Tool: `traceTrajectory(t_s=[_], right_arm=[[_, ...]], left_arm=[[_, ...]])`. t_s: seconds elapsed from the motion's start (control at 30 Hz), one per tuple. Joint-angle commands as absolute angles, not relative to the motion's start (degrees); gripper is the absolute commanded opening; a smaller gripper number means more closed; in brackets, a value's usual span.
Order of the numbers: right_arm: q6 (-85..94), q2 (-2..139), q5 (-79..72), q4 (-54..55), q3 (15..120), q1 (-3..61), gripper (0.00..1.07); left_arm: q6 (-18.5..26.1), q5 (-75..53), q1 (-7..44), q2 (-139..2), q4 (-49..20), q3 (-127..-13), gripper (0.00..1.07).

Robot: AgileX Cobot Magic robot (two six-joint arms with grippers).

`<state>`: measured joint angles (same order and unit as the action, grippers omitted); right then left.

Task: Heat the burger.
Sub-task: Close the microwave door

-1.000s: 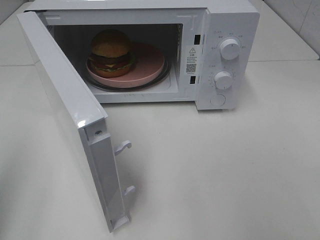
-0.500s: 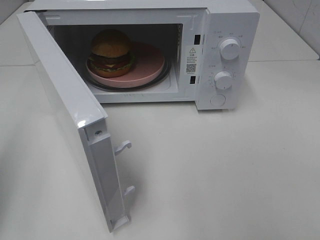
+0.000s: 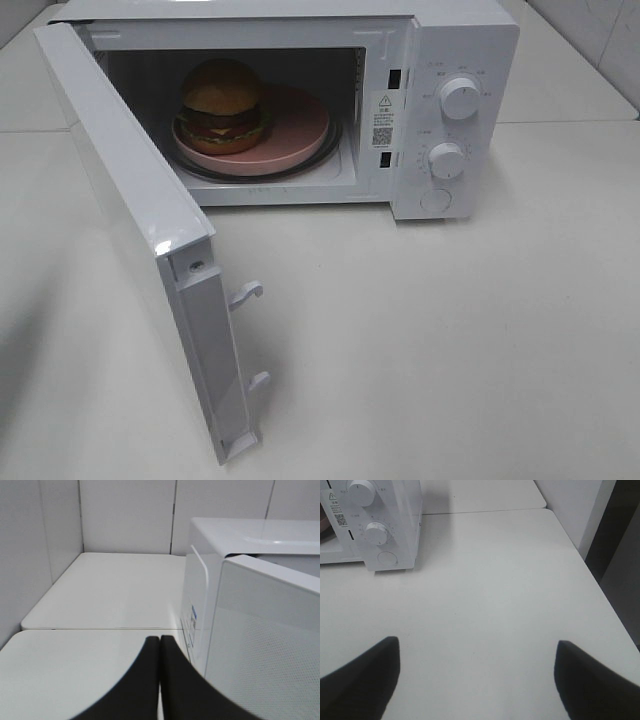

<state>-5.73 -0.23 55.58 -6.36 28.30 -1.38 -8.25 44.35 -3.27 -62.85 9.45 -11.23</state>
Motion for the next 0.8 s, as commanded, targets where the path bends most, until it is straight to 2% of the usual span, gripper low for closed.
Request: traceTrajectory(t_s=[0.03,0.53,0.73,0.8], right_arm=[[-5.39,-2.23,55.18,-6.42,28.25,-1.78,0.76],[-5.39,-2.23,55.18,-6.42,28.25,-1.78,0.76],[-5.39,-2.23,55.18,-6.42,28.25,-1.78,0.76],[-5.39,-2.23,55.18,-6.42,28.25,-1.78,0.76]], left_arm=[[-9.22,51.17,-3.27,-69.44,11.57,-12.15,0.00],[-12.03,53.69,-3.27,-84.40,21.60,-20.23,0.00],[-14.32,53.69,-3.27,-88.98,31.51,-24.52,0.00],[-15.53,53.69,-3.21,-90.07,32.60,-25.50,0.00]])
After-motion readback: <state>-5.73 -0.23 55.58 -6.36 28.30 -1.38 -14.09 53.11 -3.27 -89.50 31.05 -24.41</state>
